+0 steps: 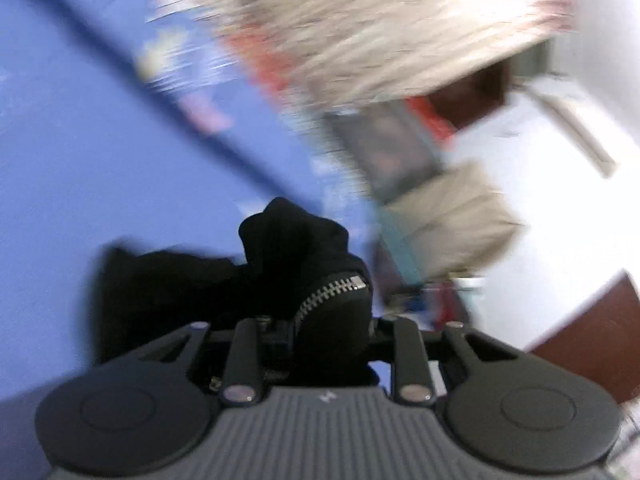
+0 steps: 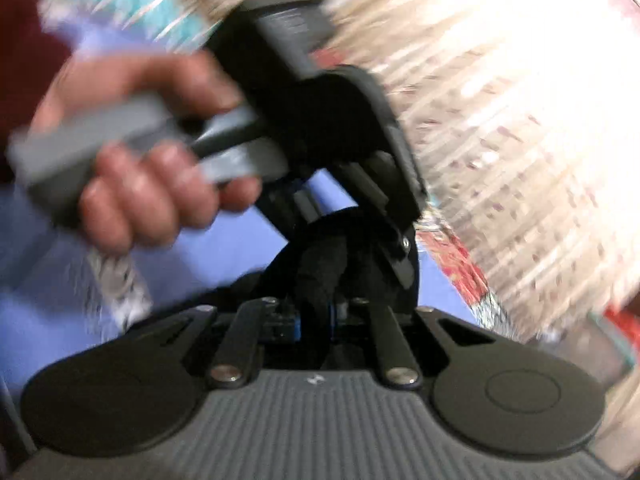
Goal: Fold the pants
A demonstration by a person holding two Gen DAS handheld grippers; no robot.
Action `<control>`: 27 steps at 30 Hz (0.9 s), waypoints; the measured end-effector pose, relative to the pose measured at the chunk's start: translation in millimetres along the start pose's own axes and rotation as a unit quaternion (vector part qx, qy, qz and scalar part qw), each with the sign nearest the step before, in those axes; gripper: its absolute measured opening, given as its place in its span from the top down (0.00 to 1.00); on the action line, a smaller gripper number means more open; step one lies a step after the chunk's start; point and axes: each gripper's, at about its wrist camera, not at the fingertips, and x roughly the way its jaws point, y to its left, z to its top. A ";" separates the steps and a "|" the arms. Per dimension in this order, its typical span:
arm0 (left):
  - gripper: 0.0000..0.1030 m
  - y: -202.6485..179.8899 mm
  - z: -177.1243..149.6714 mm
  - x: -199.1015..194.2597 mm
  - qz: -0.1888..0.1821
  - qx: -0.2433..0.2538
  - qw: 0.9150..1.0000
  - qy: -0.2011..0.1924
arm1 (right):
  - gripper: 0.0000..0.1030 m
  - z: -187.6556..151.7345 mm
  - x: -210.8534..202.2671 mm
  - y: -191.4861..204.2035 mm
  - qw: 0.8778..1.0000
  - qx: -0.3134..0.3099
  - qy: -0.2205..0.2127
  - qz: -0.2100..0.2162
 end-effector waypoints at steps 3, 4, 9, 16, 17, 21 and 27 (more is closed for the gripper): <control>0.78 48.2 -13.5 -5.5 0.089 -0.065 0.993 0.030 | 0.84 -6.6 22.1 26.2 0.997 -0.047 0.029 0.051; 0.77 55.2 -16.5 -11.6 0.082 -0.081 0.993 0.025 | 0.79 -6.4 23.6 31.9 0.996 -0.055 0.028 0.061; 0.60 42.1 -21.2 -19.1 0.121 -0.049 0.991 0.019 | 0.72 -6.3 24.2 19.6 0.995 -0.007 0.031 0.098; 0.49 4.1 -31.6 -29.3 0.134 -0.013 0.991 0.013 | 0.65 -15.3 5.1 -34.8 0.973 0.138 0.022 0.181; 0.49 0.9 -35.6 -33.3 0.138 -0.012 0.990 0.009 | 0.75 -16.4 6.8 -34.7 0.972 0.141 0.024 0.186; 0.52 -0.5 -40.6 -34.2 0.152 -0.022 0.988 0.012 | 0.77 -13.2 16.2 -21.7 0.964 0.162 0.054 0.203; 0.50 -3.4 -48.9 -13.5 0.177 -0.008 0.984 0.034 | 0.75 -20.9 14.5 -40.6 0.949 0.207 0.059 0.228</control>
